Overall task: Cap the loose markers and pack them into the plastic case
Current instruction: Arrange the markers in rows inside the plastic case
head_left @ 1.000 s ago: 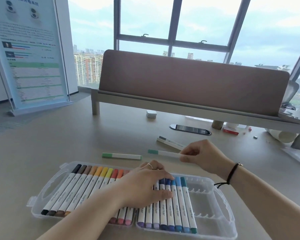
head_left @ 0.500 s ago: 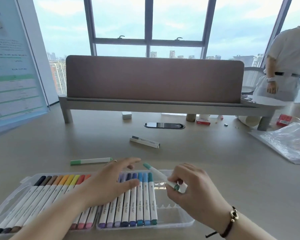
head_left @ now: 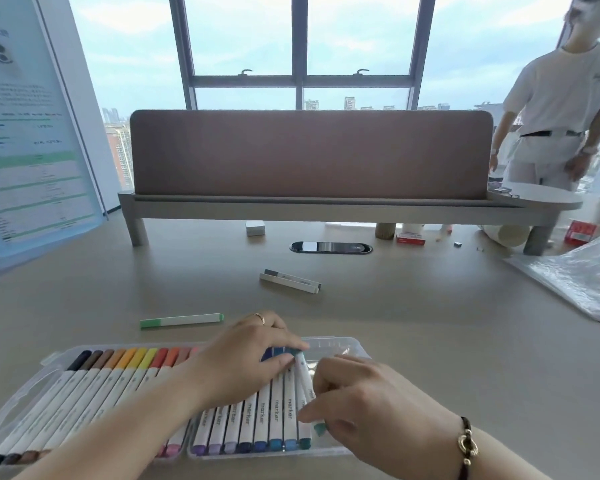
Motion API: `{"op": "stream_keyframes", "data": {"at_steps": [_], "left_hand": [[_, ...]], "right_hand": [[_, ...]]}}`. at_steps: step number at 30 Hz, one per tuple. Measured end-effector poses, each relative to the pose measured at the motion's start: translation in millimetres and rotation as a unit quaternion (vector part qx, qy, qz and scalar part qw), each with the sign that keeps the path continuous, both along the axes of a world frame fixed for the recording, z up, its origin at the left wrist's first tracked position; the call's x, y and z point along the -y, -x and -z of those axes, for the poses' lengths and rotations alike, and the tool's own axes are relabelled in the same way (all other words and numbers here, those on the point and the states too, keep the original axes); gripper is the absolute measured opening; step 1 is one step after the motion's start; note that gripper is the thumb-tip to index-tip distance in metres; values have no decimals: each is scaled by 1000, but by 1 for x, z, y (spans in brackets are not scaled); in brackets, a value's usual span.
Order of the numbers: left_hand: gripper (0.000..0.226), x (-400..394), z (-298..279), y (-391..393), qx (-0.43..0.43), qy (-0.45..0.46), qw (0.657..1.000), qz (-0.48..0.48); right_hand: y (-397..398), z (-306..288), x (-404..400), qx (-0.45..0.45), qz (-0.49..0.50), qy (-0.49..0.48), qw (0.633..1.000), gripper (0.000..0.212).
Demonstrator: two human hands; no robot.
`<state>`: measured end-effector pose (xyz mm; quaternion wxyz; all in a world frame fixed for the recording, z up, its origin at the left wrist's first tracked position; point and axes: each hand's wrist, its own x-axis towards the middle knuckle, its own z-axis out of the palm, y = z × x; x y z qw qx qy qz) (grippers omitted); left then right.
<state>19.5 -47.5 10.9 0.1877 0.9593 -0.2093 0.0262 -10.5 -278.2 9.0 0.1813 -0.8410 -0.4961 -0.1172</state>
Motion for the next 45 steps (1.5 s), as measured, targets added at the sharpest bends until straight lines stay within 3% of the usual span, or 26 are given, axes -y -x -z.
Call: {"op": "stream_keyframes", "data": {"at_steps": [6, 14, 20, 32, 39, 45], "left_hand": [[30, 9, 10, -5, 17, 56, 998, 7], [32, 9, 16, -5, 27, 71, 997, -12], [53, 0, 18, 1, 3, 38, 999, -5], [47, -2, 19, 2, 13, 30, 999, -8], [44, -1, 19, 1, 11, 25, 1000, -14], [51, -5, 13, 3, -24, 18, 999, -14]], "right_hand": [[1, -2, 5, -51, 18, 18, 998, 27], [-2, -8, 11, -145, 57, 36, 987, 36], [-6, -7, 14, -147, 79, 50, 985, 36], [-11, 0, 13, -146, 77, 24, 986, 28], [-13, 0, 12, -140, 91, 46, 985, 38], [-16, -2, 6, -211, 109, -16, 971, 28]]}}
